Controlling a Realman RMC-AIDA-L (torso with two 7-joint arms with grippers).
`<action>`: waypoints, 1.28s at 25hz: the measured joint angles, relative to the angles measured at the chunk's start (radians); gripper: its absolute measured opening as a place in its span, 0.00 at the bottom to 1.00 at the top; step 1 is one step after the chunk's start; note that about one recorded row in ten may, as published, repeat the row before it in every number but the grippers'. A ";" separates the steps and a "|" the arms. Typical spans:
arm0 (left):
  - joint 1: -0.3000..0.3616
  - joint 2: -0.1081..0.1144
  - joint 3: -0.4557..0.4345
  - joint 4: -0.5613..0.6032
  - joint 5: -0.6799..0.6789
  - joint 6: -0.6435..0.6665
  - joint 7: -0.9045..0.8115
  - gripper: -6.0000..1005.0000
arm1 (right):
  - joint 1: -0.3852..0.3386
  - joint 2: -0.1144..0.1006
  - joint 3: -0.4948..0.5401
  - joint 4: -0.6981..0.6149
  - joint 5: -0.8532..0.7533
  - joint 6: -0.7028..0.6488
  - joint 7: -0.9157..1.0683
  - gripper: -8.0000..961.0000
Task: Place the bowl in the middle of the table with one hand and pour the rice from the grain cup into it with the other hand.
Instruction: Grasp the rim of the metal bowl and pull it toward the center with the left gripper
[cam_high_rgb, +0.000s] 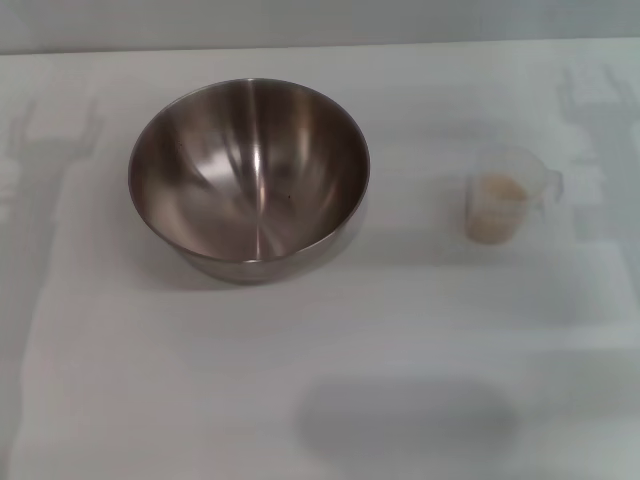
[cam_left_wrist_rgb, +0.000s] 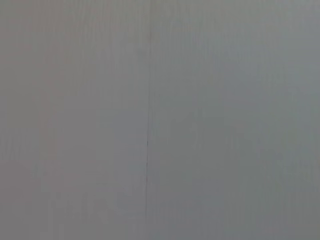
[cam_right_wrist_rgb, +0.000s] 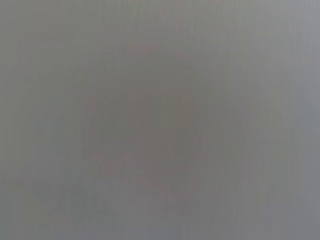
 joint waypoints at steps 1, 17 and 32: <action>-0.001 0.000 -0.001 0.000 0.000 -0.001 0.000 0.83 | 0.000 0.000 0.000 0.001 0.000 0.002 0.000 0.58; -0.005 -0.001 -0.015 -0.015 0.000 -0.011 -0.017 0.80 | -0.002 -0.002 0.000 -0.006 0.002 0.005 0.002 0.58; 0.036 0.019 -0.162 -0.537 0.008 -0.805 -0.064 0.78 | -0.005 -0.004 -0.002 -0.013 0.003 0.005 -0.003 0.57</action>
